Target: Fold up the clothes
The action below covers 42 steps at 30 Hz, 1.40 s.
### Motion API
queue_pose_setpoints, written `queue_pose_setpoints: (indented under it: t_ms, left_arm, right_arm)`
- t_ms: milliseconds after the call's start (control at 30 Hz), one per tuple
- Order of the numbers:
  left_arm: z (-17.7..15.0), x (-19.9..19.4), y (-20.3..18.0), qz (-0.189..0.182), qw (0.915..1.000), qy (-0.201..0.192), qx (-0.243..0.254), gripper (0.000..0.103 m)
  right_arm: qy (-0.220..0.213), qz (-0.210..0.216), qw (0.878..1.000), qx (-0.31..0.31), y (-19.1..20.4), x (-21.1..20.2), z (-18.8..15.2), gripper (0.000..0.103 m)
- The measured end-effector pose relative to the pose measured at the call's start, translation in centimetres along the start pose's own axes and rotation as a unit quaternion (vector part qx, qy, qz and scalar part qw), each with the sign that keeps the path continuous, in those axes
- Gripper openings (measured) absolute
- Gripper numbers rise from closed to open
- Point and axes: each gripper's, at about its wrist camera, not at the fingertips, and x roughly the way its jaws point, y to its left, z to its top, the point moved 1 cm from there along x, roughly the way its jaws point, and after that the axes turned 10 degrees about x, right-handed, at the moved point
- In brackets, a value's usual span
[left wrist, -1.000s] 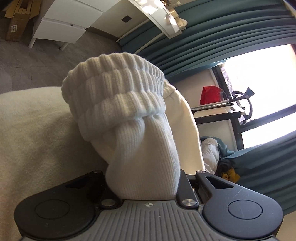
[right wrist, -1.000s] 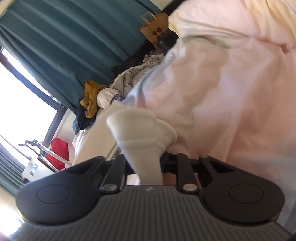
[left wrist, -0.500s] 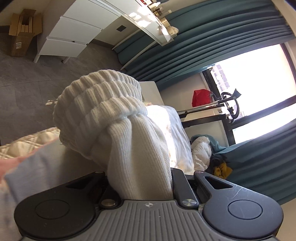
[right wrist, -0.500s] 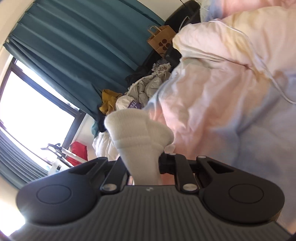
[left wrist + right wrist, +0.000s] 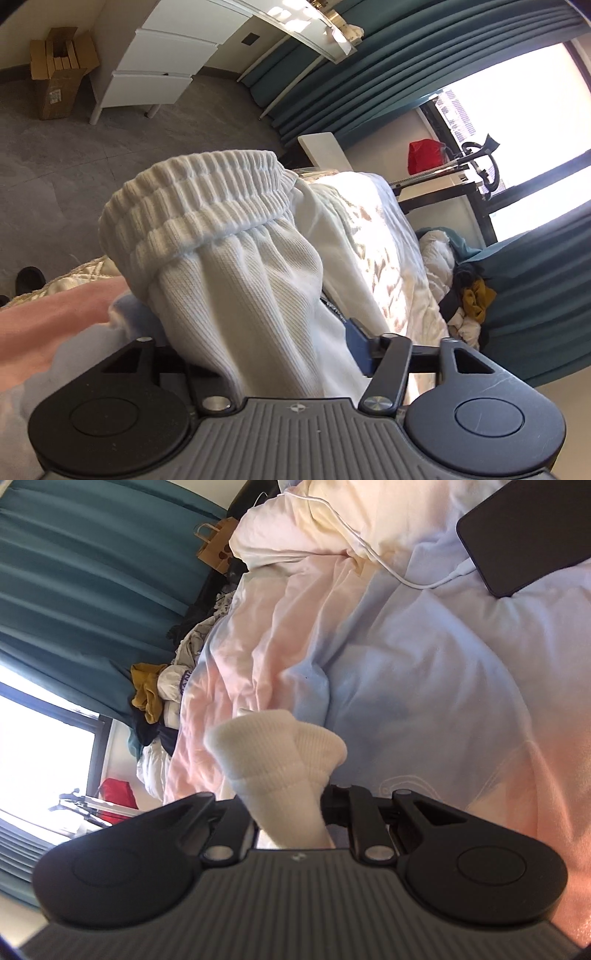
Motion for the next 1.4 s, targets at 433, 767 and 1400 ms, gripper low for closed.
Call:
queue_pose_setpoints:
  t_ms: [433,767,1400]
  left_arm:
    - [-6.3,-5.0,-10.4,0.092,0.9772,-0.026,0.190,0.083]
    - [-13.1,-1.4,-23.1,0.031,0.9413,-0.029,0.335,0.083]
    - [-20.9,15.9,-27.9,-0.004,0.9105,0.034,0.412,0.084]
  right_arm:
    - [0.023,0.004,1.000,-0.009,-2.0,0.4,0.4,0.014]
    - [0.028,0.006,0.998,-0.049,-1.8,0.4,0.5,0.015]
    - [0.022,0.008,0.998,-0.059,-2.2,0.2,0.2,0.015]
